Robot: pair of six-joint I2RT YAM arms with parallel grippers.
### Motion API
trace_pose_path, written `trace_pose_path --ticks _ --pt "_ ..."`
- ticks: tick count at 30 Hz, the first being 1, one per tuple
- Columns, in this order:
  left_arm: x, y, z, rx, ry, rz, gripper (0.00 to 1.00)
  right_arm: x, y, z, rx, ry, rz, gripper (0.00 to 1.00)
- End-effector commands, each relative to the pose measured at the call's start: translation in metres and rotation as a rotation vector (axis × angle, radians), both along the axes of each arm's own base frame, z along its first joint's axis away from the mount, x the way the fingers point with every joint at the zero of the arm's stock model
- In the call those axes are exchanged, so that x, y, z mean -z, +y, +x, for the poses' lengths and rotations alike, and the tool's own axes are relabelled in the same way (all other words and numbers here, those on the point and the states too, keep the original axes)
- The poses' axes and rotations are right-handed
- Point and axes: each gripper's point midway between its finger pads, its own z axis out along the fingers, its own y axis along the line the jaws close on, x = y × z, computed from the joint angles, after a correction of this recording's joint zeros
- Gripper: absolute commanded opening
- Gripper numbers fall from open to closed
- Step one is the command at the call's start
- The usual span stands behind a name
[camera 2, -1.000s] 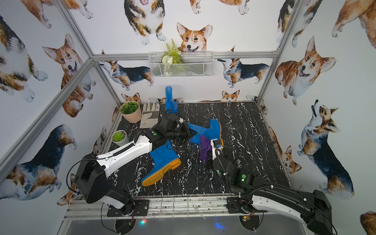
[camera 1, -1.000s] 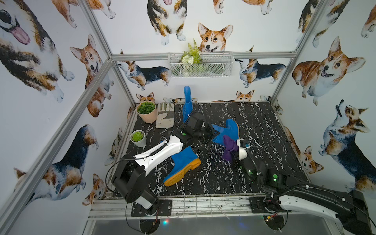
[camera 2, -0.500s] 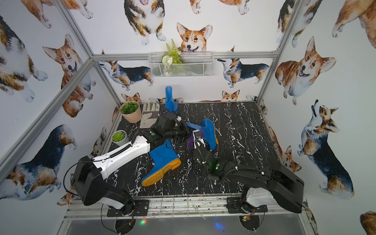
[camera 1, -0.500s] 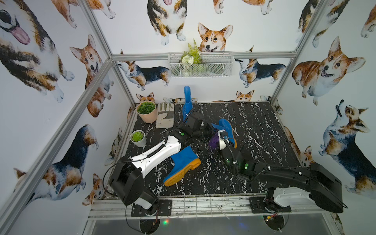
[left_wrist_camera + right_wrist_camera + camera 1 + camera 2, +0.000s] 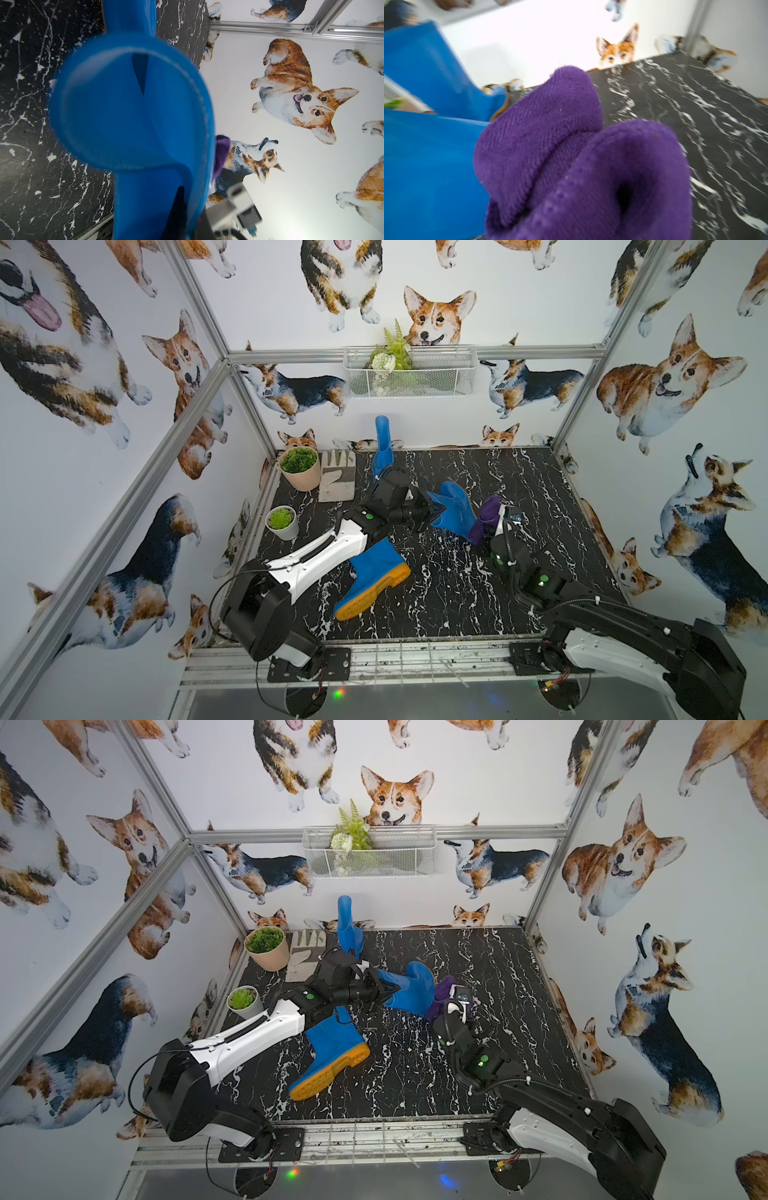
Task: Wipe the rubber boots with a cloth
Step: Wipe the dirt off the rubber boot.
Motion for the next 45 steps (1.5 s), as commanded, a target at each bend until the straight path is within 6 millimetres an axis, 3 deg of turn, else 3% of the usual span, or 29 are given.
trace_pose_path --ticks 1,4,7,10,12,15,16,19,21,23,26,30,35,38,41,45 --pt "-0.022 -0.009 0.002 0.026 -0.030 -0.071 0.00 -0.029 0.037 -0.020 -0.130 -0.081 0.010 0.00" --pt "-0.025 -0.011 0.003 0.033 -0.038 -0.071 0.00 -0.031 0.064 -0.027 -0.189 -0.081 0.061 0.00" --pt "-0.023 -0.014 0.002 0.058 -0.043 -0.054 0.00 -0.024 0.064 -0.010 -0.106 -0.054 0.027 0.00" --pt "-0.020 -0.023 -0.005 0.137 -0.058 -0.034 0.00 0.009 0.020 0.016 0.042 0.177 0.023 0.00" --pt "-0.018 -0.033 -0.014 0.229 -0.092 -0.007 0.00 0.013 -0.018 0.013 0.126 0.225 0.029 0.00" --pt "0.003 -0.041 -0.032 0.366 -0.168 0.132 0.00 -0.021 -0.068 -0.009 0.216 0.112 0.110 0.00" --pt "0.013 -0.047 -0.038 0.413 -0.182 0.167 0.00 -0.041 -0.085 -0.018 0.237 0.049 0.162 0.00" --pt "0.028 -0.066 -0.059 0.546 -0.196 0.137 0.00 -0.084 -0.118 -0.035 0.289 -0.057 0.195 0.00" --pt "0.034 -0.064 -0.067 0.587 -0.208 0.138 0.00 -0.104 -0.125 -0.038 0.296 -0.070 0.132 0.00" --pt "0.039 -0.054 -0.075 0.617 -0.227 0.144 0.00 -0.121 -0.120 -0.035 0.273 -0.055 0.055 0.00" --pt "0.050 -0.030 -0.086 0.651 -0.229 0.151 0.00 -0.130 -0.095 -0.023 0.190 0.001 -0.039 0.00" --pt "0.079 0.016 -0.087 0.629 -0.165 0.166 0.00 -0.118 -0.060 0.000 0.098 0.116 -0.113 0.00" --pt "0.106 0.084 -0.082 0.580 -0.104 0.255 0.00 -0.064 -0.021 0.039 -0.005 0.369 -0.131 0.00" --pt "0.118 0.118 -0.073 0.522 -0.077 0.288 0.00 -0.034 0.003 0.051 -0.078 0.486 -0.140 0.00" --pt "0.130 0.128 -0.066 0.539 -0.062 0.338 0.00 -0.005 0.027 0.059 -0.148 0.590 -0.163 0.00" --pt "0.133 0.113 -0.043 0.546 -0.091 0.327 0.00 0.036 0.039 0.065 -0.193 0.715 -0.246 0.00"
